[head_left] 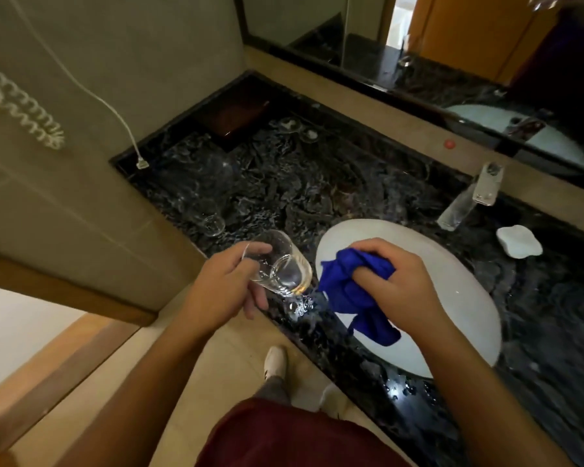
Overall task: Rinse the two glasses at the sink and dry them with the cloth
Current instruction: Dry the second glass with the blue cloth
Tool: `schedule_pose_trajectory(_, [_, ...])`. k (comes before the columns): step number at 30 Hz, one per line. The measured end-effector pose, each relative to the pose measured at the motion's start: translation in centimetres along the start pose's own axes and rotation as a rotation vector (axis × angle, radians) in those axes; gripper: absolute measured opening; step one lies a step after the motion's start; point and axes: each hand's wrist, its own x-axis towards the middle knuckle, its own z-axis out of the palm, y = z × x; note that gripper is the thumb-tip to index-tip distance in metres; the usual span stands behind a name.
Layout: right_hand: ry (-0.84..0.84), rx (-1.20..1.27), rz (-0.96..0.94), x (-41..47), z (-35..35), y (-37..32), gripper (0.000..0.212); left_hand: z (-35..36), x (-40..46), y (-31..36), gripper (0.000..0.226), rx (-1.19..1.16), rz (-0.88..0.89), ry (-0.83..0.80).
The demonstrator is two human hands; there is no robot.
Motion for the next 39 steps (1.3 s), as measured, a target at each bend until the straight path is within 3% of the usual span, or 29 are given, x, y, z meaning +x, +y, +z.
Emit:
schedule_pose_trajectory(6, [0.157, 0.136, 0.188, 1.6, 1.1, 0.9, 0.045, -3.1, 1.6, -2.9, 0.033, -0.003, -0.055, 0.119])
schedule_pose_trajectory(18, [0.273, 0.345, 0.614, 7.2, 6.5, 1.8, 0.018, -7.5, 8.7, -7.8, 0.031, 0.09, -0.133, 0.095])
schedule_pose_trajectory(25, [0.218, 0.199, 0.58, 9.2, 8.6, 2.3, 0.02, -7.8, 12.8, -10.8, 0.026, 0.099, -0.206, 0.023])
schedule_pose_trajectory(39, [0.119, 0.178, 0.597, 10.4, 11.4, 2.5, 0.021, -7.4, 17.9, -16.6, 0.04, 0.142, -0.298, -0.03])
